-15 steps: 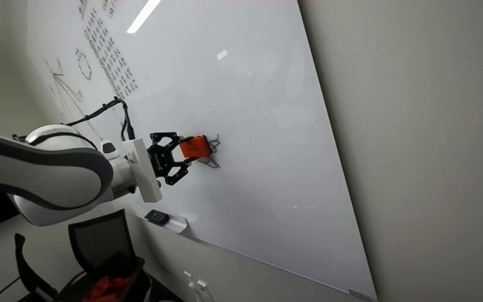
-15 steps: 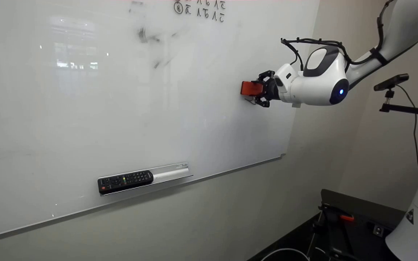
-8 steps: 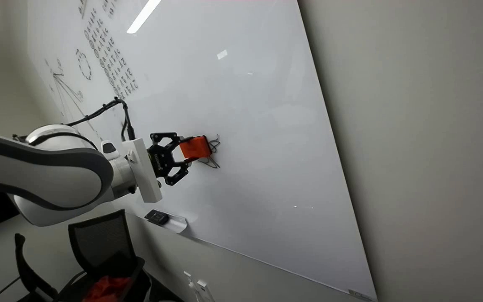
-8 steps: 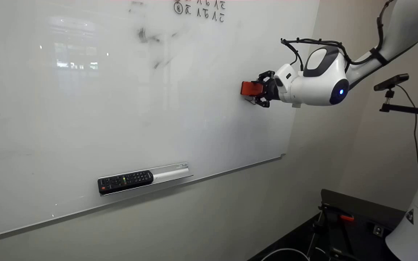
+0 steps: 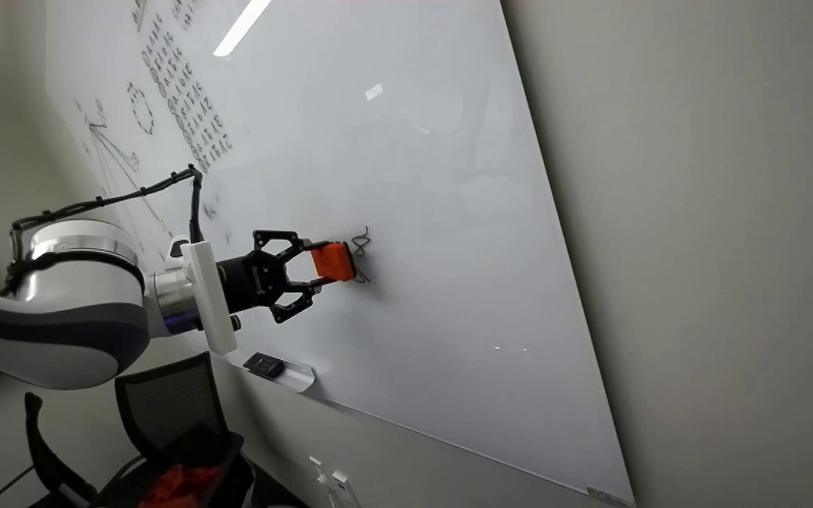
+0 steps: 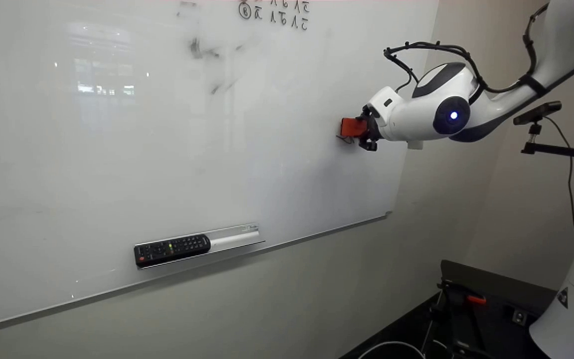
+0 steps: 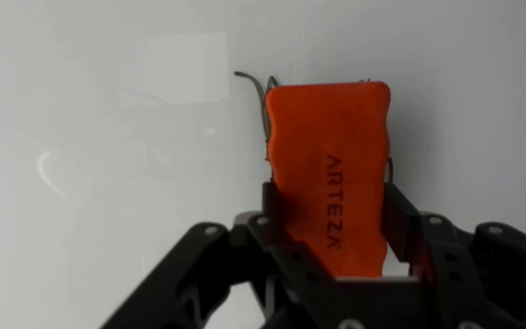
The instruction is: Use the whiteboard eraser to erase the scribble on the whiteboard
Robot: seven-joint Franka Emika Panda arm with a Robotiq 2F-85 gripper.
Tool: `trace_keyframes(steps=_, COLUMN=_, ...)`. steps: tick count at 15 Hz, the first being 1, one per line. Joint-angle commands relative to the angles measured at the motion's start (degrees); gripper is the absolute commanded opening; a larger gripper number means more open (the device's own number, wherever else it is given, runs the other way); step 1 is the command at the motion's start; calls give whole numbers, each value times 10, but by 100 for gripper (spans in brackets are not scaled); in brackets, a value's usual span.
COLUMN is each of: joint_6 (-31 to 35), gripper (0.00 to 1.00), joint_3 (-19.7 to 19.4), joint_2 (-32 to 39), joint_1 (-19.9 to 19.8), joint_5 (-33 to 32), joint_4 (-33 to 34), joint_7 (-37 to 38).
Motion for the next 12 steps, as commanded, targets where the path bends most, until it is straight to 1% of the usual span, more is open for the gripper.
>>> trace_keyframes(steps=1, joint_6=-52, gripper=31, joint_3=18, joint_2=-10, joint_1=3, joint_5=18, joint_4=0, joint_7=13)
trace_keyframes(steps=3, joint_6=-54, gripper=31, joint_3=17, joint_2=-3, joint_1=3, joint_5=1, joint_4=13, joint_7=27)
trace_keyframes(steps=5, joint_6=-15, gripper=31, joint_3=4, joint_2=5, joint_1=-1, joint_5=-19, joint_4=33, joint_7=18)
trace_keyframes(steps=8, joint_6=70, gripper=31, joint_3=-24, joint_2=34, joint_1=-5, joint_5=-62, joint_4=69, joint_7=11)
trace_keyframes(steps=10, joint_6=138, gripper=31, joint_3=-47, joint_2=57, joint_1=-6, joint_5=-91, joint_4=93, joint_7=17)
trace_keyframes(steps=12, joint_6=184, gripper=31, joint_3=-68, joint_2=80, joint_1=-4, joint_5=-115, joint_4=103, joint_7=35)
